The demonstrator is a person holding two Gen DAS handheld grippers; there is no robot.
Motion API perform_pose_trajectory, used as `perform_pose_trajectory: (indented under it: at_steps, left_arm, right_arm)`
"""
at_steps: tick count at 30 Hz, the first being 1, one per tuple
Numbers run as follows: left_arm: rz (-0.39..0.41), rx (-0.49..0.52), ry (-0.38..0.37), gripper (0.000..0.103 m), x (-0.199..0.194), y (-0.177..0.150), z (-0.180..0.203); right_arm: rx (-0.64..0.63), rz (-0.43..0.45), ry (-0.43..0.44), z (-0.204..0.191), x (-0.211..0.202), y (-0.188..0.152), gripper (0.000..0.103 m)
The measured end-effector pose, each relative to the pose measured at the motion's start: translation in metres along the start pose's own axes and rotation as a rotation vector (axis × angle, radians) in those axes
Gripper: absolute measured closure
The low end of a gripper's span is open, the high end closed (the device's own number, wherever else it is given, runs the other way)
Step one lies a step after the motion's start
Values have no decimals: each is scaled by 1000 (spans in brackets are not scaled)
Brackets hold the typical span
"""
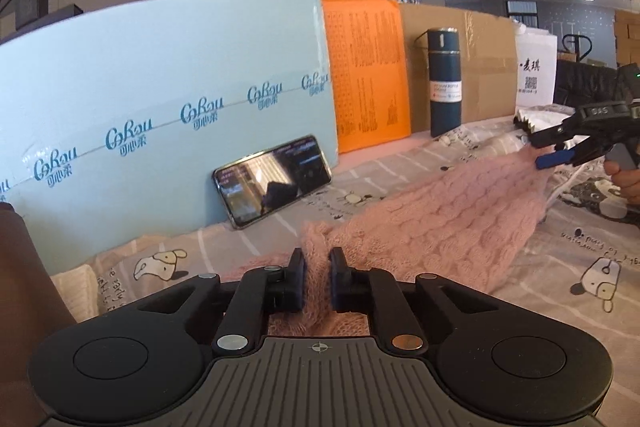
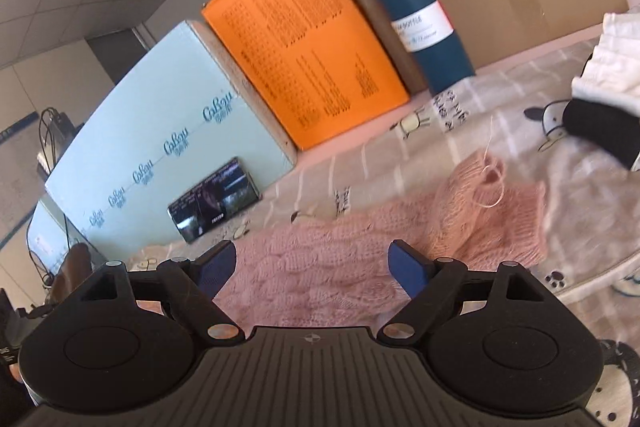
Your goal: Fold clothes
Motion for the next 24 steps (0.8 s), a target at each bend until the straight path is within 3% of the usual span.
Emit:
perform_pose_trajectory:
  at_steps: [7, 13, 18, 20, 24]
  left_arm:
    - [121, 18, -68, 93, -48, -4, 45]
    - [82, -3, -82, 93, -68, -27, 61]
    - [52, 24, -91, 93, -70, -38, 70]
    - [58, 31, -82, 93, -73, -39, 69]
    - [88, 48, -82, 93, -84, -32, 65]
  right_arm:
    - [104, -43, 11, 8, 7, -1, 21]
    - [193, -64, -1, 3, 12, 0, 27]
    - [227, -81, -7, -18, 24, -8, 54]
    - [181, -78, -22, -28, 27, -11, 89]
    - [96, -4, -47, -44, 7, -17, 96]
Point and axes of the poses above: each gripper's, at about its wrist camera, not at the fingertips, and x roughly the way its jaws point, z to its right, y to its top, the point moved 5 cm from there along x, roughly the way its jaws point, and after that the axes turned 2 degrees about -y, right-handed, at the moved point
